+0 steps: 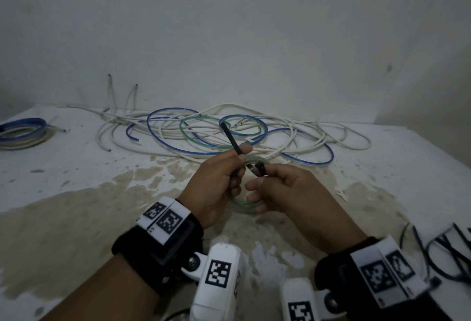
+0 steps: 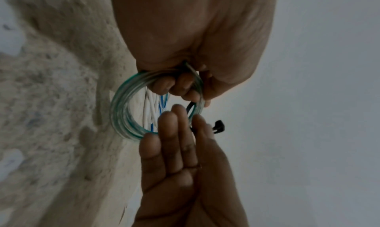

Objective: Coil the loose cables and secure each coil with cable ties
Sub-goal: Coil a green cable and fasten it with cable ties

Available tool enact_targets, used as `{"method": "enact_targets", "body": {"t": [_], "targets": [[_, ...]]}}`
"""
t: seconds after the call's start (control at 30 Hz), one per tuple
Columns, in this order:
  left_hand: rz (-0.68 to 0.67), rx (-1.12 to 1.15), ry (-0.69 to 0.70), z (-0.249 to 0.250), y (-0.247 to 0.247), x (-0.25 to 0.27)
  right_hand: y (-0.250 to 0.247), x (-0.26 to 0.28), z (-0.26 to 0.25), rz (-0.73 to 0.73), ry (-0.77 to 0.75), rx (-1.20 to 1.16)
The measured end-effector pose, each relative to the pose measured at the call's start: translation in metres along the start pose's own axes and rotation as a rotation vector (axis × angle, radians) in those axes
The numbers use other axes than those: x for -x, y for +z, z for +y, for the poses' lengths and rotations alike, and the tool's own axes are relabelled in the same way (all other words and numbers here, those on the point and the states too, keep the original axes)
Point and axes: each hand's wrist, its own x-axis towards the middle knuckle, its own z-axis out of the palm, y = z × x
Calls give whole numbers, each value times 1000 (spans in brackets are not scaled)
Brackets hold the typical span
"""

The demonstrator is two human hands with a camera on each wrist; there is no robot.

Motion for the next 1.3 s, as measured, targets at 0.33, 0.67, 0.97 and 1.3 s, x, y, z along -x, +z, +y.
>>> {"method": "enact_targets", "body": {"t": [0.33,0.67,0.97,1.3], "targets": [[84,-303,270,3,13,12,-5,-1,6,213,-487,484],[136,-614,370,-4,8,7,-5,-3,5,368,-478,222],[116,-845,536,-4,6,9,-8,-2,6,478,-518,409],[45,-948,631,-5,7,9,-7,-3,8,446,-531,408]]}}
